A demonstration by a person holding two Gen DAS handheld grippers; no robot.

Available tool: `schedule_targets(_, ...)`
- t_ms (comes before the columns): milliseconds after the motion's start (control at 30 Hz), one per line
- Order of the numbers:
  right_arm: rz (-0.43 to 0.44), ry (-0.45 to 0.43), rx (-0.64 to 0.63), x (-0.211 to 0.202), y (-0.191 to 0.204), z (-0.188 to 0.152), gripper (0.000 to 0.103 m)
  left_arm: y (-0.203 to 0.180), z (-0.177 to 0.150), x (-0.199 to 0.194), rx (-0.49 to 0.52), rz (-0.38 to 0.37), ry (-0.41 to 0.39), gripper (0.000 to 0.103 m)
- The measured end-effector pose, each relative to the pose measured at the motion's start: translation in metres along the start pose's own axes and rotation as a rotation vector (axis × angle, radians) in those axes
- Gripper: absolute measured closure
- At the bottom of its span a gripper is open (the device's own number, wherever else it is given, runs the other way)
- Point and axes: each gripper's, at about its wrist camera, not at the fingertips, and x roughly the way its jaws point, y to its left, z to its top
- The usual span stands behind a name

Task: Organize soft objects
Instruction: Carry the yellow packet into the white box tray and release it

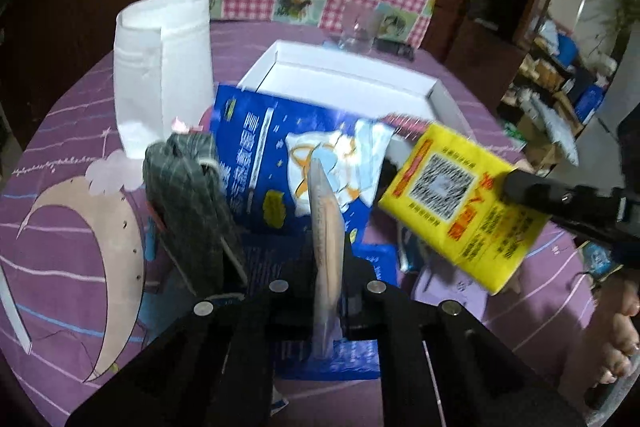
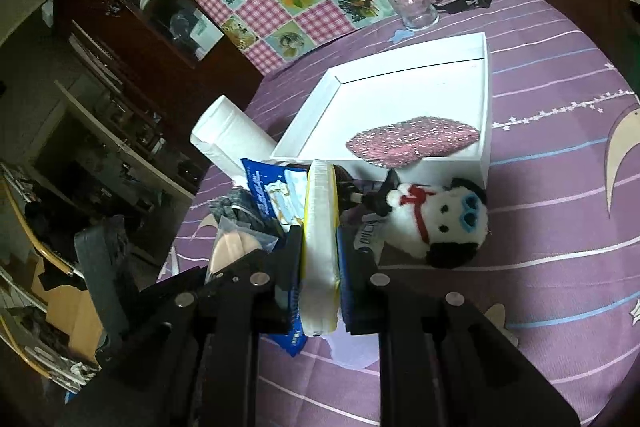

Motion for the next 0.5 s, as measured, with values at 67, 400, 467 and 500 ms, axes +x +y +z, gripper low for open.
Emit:
schedule_targets(67, -0.010, -0.018, 0.015, -0.002, 0.001, 0.004, 0.085, 0.000, 0.005, 0.000, -0.018, 0.014, -0.002, 0.096)
schedule_targets(400, -0.042, -0.014, 0.078, -0.026, 0.035, 0.077, 0.086, -0.016, 0.082, -0.057, 0.000, 0.018, -0.036, 0.096)
schedule_targets(467, -0.049, -0.039, 0.089, -0.030, 0.044, 0.097, 0.086, -0.017, 0.106, -0.067, -0.017, 0.003, -0.058, 0.096)
schedule_targets(500, -0.053, -0.051, 0.094, -0.031, 0.046, 0.104, 0.086, -0.016, 0.119, -0.070, -0.025, 0.001, -0.072, 0.096)
